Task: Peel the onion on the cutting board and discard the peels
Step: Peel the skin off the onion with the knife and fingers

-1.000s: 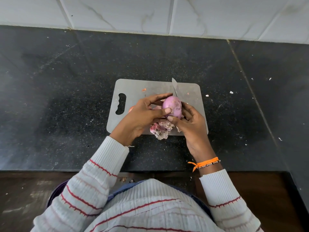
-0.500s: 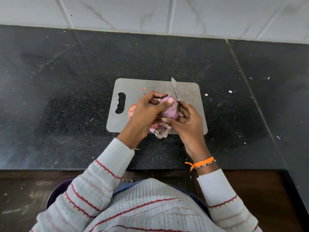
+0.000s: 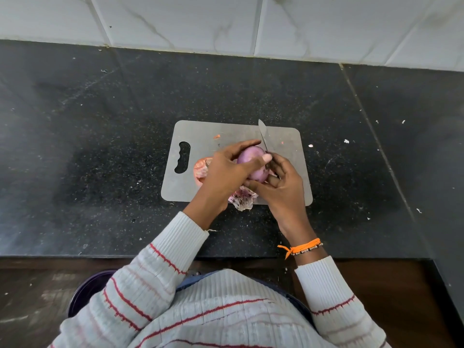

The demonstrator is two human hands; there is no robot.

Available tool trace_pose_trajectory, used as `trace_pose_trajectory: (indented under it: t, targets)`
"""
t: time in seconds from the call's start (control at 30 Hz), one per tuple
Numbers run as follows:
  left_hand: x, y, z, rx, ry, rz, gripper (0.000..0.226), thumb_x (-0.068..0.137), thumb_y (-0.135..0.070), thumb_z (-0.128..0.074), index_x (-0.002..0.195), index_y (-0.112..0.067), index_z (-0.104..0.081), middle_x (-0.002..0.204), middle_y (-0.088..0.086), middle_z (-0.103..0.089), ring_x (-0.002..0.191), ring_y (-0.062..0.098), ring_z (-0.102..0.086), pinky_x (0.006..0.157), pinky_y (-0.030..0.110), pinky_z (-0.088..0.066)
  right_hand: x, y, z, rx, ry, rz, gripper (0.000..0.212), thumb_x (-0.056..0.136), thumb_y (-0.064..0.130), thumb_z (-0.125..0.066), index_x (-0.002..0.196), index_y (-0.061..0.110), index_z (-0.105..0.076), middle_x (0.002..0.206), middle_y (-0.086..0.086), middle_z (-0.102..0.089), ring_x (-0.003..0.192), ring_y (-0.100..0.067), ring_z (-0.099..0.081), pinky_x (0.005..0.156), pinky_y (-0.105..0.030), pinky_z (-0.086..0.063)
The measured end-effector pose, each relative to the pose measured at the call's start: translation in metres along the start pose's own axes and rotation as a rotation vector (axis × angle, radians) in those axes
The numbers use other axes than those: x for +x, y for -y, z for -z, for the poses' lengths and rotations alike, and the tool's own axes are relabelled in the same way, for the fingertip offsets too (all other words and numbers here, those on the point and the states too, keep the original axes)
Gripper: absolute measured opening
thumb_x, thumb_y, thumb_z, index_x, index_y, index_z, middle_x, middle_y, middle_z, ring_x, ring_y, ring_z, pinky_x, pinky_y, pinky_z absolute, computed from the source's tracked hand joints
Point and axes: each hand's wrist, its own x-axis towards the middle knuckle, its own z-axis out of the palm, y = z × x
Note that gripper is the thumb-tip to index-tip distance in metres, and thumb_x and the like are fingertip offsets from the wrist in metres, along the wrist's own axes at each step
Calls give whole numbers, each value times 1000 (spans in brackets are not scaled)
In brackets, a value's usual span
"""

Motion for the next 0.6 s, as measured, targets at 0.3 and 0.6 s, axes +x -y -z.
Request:
trace_pose_trajectory:
  t: [0.3,0.6]
  targets:
    - [6,-5,13,-99,172,79,35,93,-4,-49,127,-10,-55,98,3,-67,78,15,-67,71,29,-57,1,-1,8,45,49,-23,74,62,4,-79,129,10,-48,122,-3,-61,109,-18,-63,87,-29,-54]
    - [4,0,13,-237,210,247,31,97,-28,-42,113,-7,-57,93,15,-66,77,21,-67,74,32,-59,7,-1,8,124,90,57,68,66,21,-75,129,19,-47,134,-9,-53,123,-20,-54,101,-39,-46]
